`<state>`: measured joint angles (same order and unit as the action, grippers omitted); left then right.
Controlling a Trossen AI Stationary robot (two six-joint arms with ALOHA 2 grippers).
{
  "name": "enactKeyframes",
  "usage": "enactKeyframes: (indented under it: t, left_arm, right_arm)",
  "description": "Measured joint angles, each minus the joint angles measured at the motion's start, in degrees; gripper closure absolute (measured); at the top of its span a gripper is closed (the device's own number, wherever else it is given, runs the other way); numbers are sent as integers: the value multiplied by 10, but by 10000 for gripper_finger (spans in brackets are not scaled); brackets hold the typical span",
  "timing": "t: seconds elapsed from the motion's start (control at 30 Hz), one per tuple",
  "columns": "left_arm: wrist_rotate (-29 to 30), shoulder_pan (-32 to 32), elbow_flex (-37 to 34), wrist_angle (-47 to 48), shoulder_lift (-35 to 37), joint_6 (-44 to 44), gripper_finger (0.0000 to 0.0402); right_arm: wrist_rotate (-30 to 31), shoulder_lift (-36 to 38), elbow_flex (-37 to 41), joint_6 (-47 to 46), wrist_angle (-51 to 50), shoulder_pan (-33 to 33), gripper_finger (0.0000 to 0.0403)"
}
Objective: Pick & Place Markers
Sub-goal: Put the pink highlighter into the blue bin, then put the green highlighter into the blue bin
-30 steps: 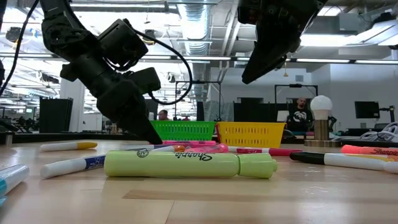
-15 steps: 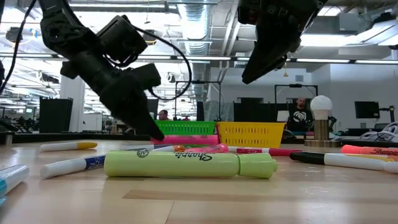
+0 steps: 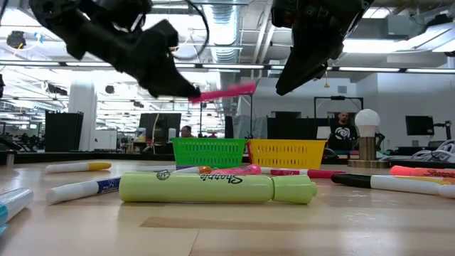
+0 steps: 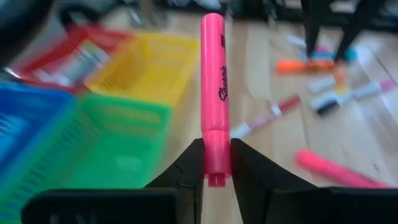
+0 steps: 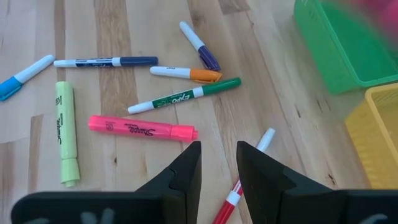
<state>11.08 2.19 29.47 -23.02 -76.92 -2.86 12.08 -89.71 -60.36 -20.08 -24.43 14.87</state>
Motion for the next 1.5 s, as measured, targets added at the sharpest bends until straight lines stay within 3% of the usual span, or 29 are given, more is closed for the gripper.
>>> enactKeyframes:
  t: [0.27, 0.43, 0.63, 0.77, 0.93, 1.13, 1.37, 1.5]
  left_arm:
    - [95, -5, 0, 7, 75, 94, 339]
    - [103, -54, 0, 12, 74, 124, 339]
    - [27, -171, 0, 11, 61, 159, 345]
    - [-30, -255, 0, 12, 40, 158, 372]
    - [-54, -319, 9, 9, -14, 156, 395]
    - [-55, -318, 13, 7, -45, 141, 391]
    - [-54, -304, 13, 6, -27, 123, 391]
    - [-56, -290, 13, 12, -8, 45, 390]
  right_arm:
    - [2, 0, 0, 0, 1, 0, 311]
    - [2, 0, 0, 0, 1, 0, 311]
    - [2, 0, 0, 0, 1, 0, 311]
    - [1, 0, 0, 0, -4, -7, 311]
    - [1, 0, 0, 6, -6, -15, 311]
    - [0, 0, 0, 6, -20, -20, 311]
    - [-1, 0, 0, 6, -17, -31, 311]
    - [-1, 0, 0, -4, -11, -31, 311]
